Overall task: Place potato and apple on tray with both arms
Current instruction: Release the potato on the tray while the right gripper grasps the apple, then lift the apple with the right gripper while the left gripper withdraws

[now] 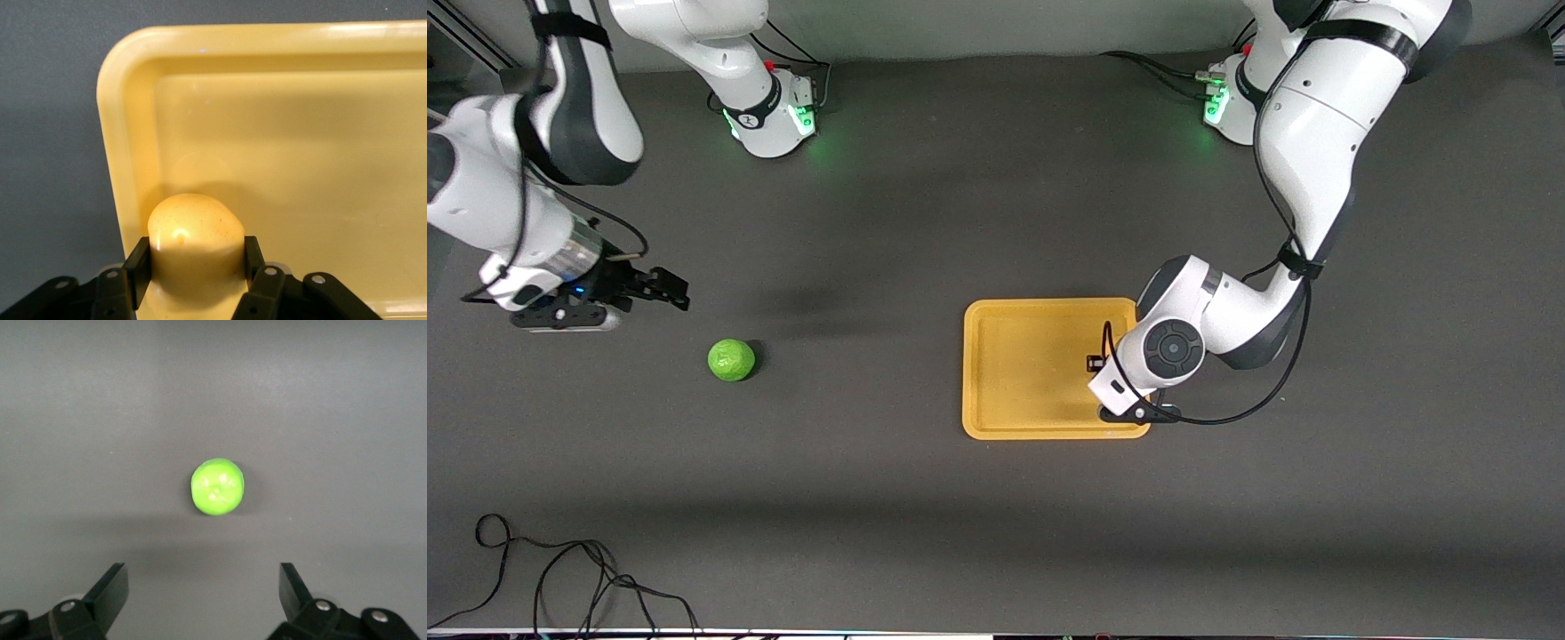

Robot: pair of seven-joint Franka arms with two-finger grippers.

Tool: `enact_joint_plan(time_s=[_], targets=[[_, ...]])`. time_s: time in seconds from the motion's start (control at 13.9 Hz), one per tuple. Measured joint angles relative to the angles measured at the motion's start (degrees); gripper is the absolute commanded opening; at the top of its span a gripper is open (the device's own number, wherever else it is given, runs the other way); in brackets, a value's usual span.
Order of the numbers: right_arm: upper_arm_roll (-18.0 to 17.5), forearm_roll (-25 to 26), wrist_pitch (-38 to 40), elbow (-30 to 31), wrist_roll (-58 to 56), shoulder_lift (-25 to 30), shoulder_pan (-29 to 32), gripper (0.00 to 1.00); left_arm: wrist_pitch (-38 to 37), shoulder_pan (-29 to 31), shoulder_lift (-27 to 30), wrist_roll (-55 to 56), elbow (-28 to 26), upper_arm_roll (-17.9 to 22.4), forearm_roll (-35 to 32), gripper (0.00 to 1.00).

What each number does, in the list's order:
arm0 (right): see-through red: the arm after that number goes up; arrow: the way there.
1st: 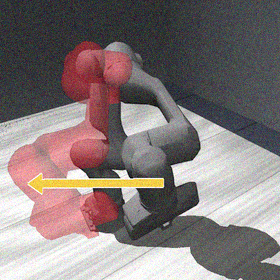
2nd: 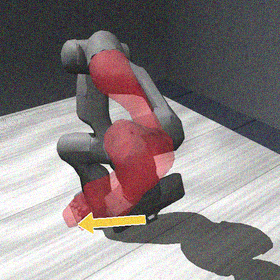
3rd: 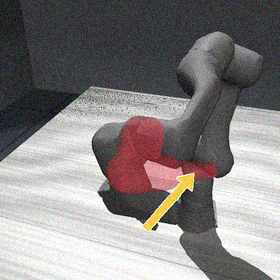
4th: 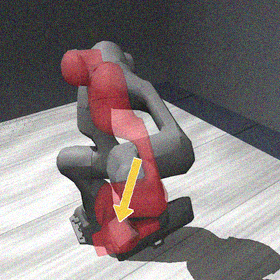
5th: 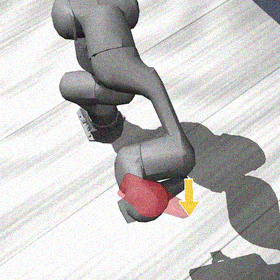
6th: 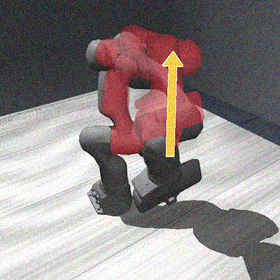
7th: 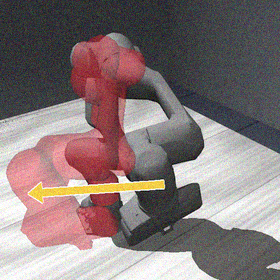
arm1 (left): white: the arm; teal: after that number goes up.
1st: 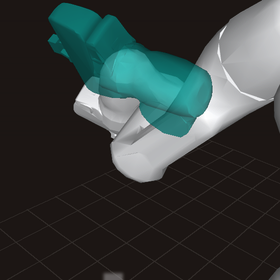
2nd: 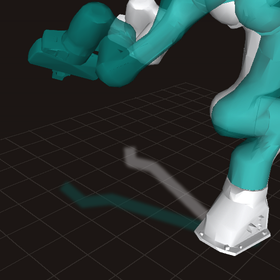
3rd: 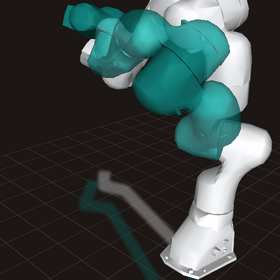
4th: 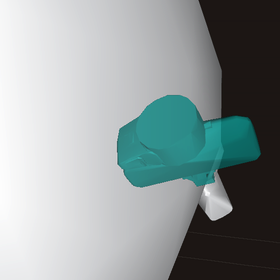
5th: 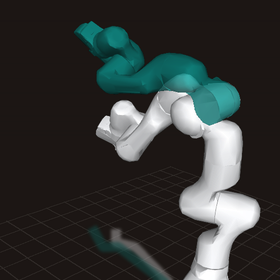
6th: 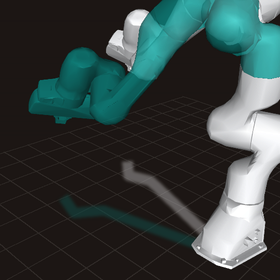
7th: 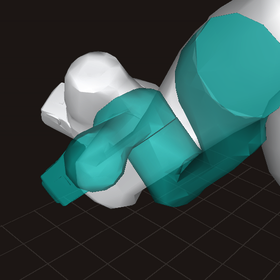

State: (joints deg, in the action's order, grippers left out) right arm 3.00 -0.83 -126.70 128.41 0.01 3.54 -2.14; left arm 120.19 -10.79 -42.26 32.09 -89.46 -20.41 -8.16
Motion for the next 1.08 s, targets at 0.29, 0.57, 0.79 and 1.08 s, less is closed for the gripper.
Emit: enact_joint_plan(time_s=[0.29,0.57,0.79,1.08], targets=[[0.1,0.0,-13.4,4.9,-0.2,-5.6,0.0,1.0,0.2,0.1,0.0,0.7,0.1,0.2,0.0,1.0],[0.2,0.0,-28.4,7.8,-0.3,-14.0,0.0,1.0,-0.7,1.7,1.2,1.0,1.6,0.5,0.0,1.0],[0.2,0.0,-35.2,7.8,-0.3,-20.3,0.0,1.0,-7.8,6.2,6.6,-0.4,3.9,0.6,-0.2,1.0],[0.2,0.0,-36.3,7.0,-0.3,-22.8,0.0,1.0,-16.8,14.1,16.9,-5.8,4.7,0.7,-0.2,1.0]])
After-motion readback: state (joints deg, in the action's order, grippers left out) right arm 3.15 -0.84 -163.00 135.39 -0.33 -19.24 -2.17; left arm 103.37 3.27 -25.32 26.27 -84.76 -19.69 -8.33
